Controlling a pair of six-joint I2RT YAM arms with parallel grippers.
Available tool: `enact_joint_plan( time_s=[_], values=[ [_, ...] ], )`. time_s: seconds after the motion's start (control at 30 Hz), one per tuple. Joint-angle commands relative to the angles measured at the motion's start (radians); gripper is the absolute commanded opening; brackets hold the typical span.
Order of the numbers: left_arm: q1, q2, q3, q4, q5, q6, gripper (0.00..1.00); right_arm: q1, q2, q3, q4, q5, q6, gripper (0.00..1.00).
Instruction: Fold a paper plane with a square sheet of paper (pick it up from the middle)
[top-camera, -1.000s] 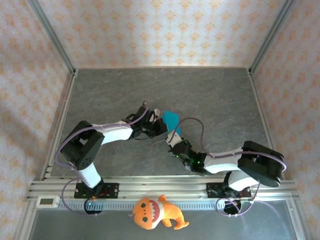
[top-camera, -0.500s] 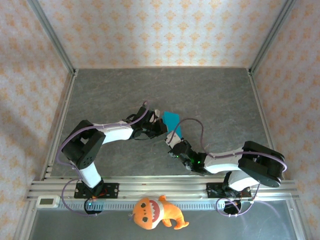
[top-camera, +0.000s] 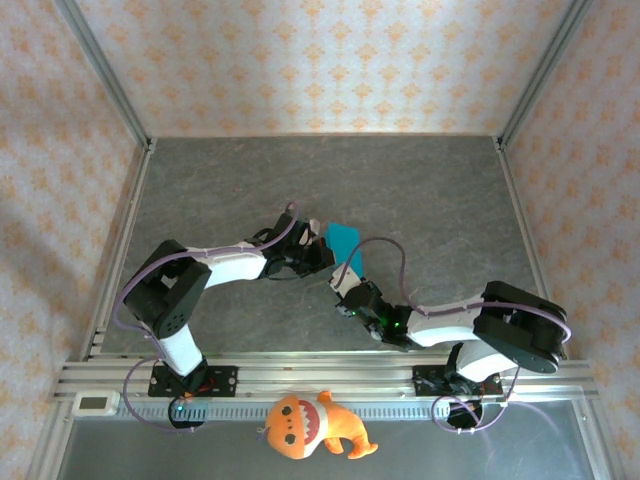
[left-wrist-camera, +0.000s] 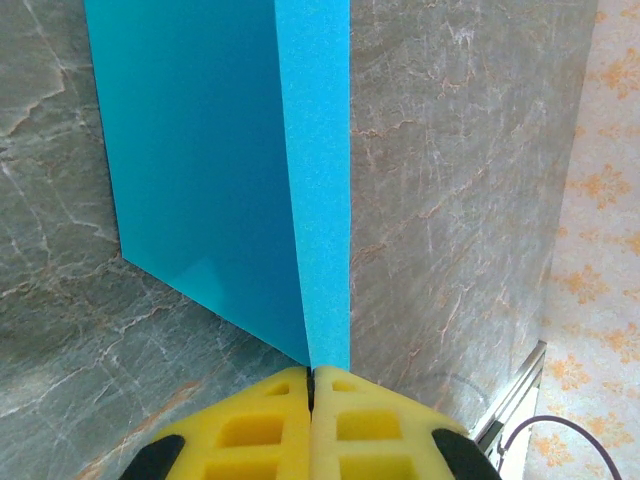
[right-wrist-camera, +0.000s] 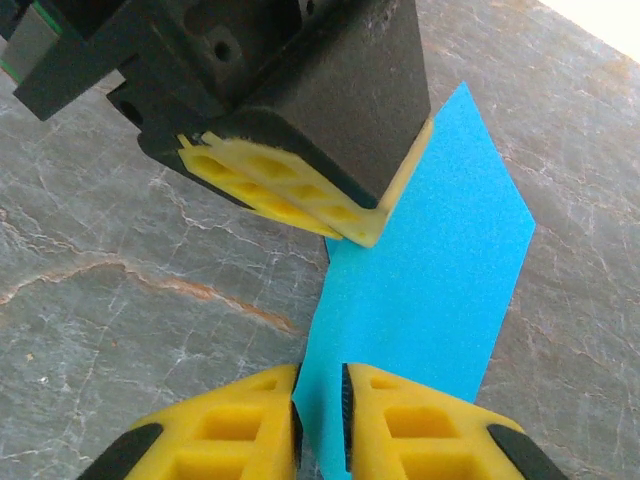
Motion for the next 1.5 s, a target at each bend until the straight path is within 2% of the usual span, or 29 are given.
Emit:
enact_joint_plan(
  time_s=[0.0,0.37,0.53,0.63,0.73,0.87,0.97,1.13,1.47],
  values=[
    [0.006,0.002,0.003,-0.026,0.001,0.013,0.00,0.007,0.005,0.019,-0.006,0.044,0.006,0.20],
    [0.007,-0.002,0.003,-0.024,-0.001,0.011,0.01,0.007,-0.026,0.000,0.003,0.039,0.010,0.01],
    [0.012,-0.038,-0.011,-0.021,-0.047,0.014,0.25,0.007,-0.039,0.000,-0.016,-0.010,0.028,0.00],
    [0.027,-0.081,-0.030,-0.032,-0.102,0.008,0.40,-0.002,-0.065,0.006,-0.033,-0.092,0.093,0.00],
    [0.049,-0.145,-0.063,-0.049,-0.177,-0.004,0.51,-0.043,-0.090,0.018,-0.051,-0.263,0.201,0.00],
    [0.082,-0.230,-0.115,-0.049,-0.238,-0.024,0.59,-0.125,-0.103,0.045,-0.057,-0.507,0.349,0.00],
    [0.099,-0.271,-0.139,-0.037,-0.248,-0.025,0.61,-0.162,-0.102,0.085,-0.099,-0.654,0.369,0.00],
    [0.103,-0.271,-0.139,0.020,-0.173,0.006,0.57,-0.223,-0.092,0.102,-0.085,-0.804,0.415,0.00],
    [0.104,-0.237,-0.119,0.050,-0.115,0.030,0.37,-0.302,-0.077,0.050,-0.070,-1.023,0.445,0.00]
  ],
)
